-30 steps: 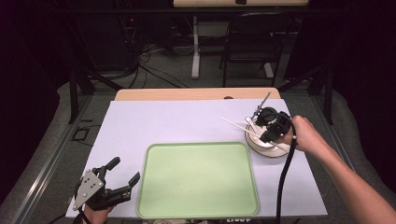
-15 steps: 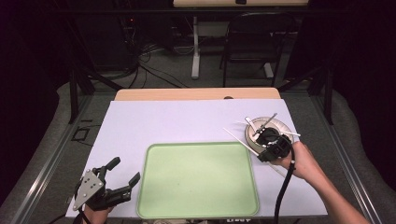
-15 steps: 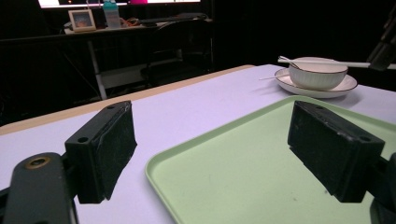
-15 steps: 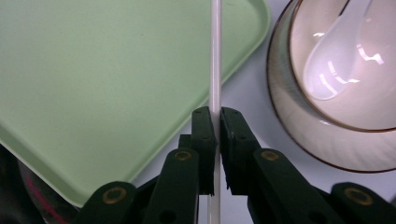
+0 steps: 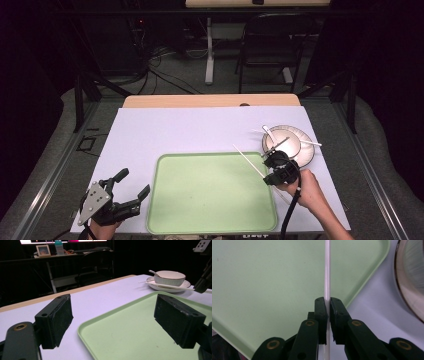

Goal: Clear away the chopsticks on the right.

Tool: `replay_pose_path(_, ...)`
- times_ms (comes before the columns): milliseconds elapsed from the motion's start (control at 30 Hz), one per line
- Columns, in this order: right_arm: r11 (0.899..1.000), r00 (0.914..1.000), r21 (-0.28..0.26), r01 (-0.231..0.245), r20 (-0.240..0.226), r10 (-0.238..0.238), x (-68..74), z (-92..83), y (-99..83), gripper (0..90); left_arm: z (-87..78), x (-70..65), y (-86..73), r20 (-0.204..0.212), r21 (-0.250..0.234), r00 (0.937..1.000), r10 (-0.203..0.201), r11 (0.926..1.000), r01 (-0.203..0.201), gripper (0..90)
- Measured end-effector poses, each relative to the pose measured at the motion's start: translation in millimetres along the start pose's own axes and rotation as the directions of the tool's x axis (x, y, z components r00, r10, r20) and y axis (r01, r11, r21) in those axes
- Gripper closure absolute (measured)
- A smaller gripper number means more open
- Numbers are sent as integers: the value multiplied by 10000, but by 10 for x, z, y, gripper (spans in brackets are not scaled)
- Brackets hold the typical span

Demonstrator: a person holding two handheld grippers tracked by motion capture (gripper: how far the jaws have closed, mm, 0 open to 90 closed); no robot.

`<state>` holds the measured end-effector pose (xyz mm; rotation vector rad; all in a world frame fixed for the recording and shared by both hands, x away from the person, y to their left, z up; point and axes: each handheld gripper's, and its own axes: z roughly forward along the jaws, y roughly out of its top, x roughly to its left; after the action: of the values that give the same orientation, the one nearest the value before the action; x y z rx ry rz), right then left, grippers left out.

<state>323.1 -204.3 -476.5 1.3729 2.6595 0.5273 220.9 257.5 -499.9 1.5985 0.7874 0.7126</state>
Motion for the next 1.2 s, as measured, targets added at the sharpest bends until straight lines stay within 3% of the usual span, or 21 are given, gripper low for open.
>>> replay_pose_path(300, 9909, 9922, -515, -1242, -192, 1234, 35, 172, -129, 843, 0, 0, -1, -20, -8, 10000, -40, 10000, 40, 152)
replay_pose_path(433, 9772, 9801, -874, -1934, -619, 1884, 68, 242, -208, 842, -5, 3, -1, -74, -61, 9999, -84, 9999, 84, 152)
replay_pose_path(567, 9711, 9751, -1004, -2163, -726, 2097, 156, 327, -224, 842, -3, 2, -1, -51, -26, 10000, -58, 10000, 57, 152)
replay_pose_path(600, 9639, 9713, -1305, -2322, -834, 2227, 173, 369, -229, 843, -9, 4, 1, -59, -50, 10000, -64, 10000, 64, 152)
replay_pose_path(667, 9690, 9739, -1055, -2232, -665, 2171, 214, 396, -224, 843, -10, 5, 1, -80, -63, 9999, -70, 10000, 69, 152)
replay_pose_path(833, 9695, 9739, -930, -2270, -231, 2258, 229, 455, -255, 838, -6, 4, 0, -58, -47, 10000, -65, 10000, 65, 152)
replay_pose_path(967, 9741, 9766, -703, -2148, -168, 2142, 253, 494, -271, 818, -6, 3, 0, -48, -57, 10000, -68, 10000, 68, 152)
replay_pose_path(1000, 9766, 9773, -381, -2119, -31, 2119, 254, 476, -263, 822, -9, 3, 2, -40, -51, 10000, -59, 10000, 59, 152)
replay_pose_path(1067, 9767, 9775, -405, -2108, -3, 2109, 263, 480, -260, 802, -10, 3, 2, -41, -48, 10000, -66, 10000, 66, 152)
replay_pose_path(1100, 9713, 9763, -985, -2164, -156, 2159, 273, 515, -271, 768, -10, 4, 1, -35, -46, 10000, -63, 10000, 63, 152)
replay_pose_path(1133, 9777, 9800, -679, -1986, 0, 1991, 280, 484, -264, 727, -11, 5, 2, -29, -42, 10000, -54, 10000, 54, 152)
replay_pose_path(1200, 9859, 9885, -791, -1475, 203, 1495, 300, 415, -249, 503, -9, 4, 1, -15, -41, 10000, -66, 10000, 66, 152)
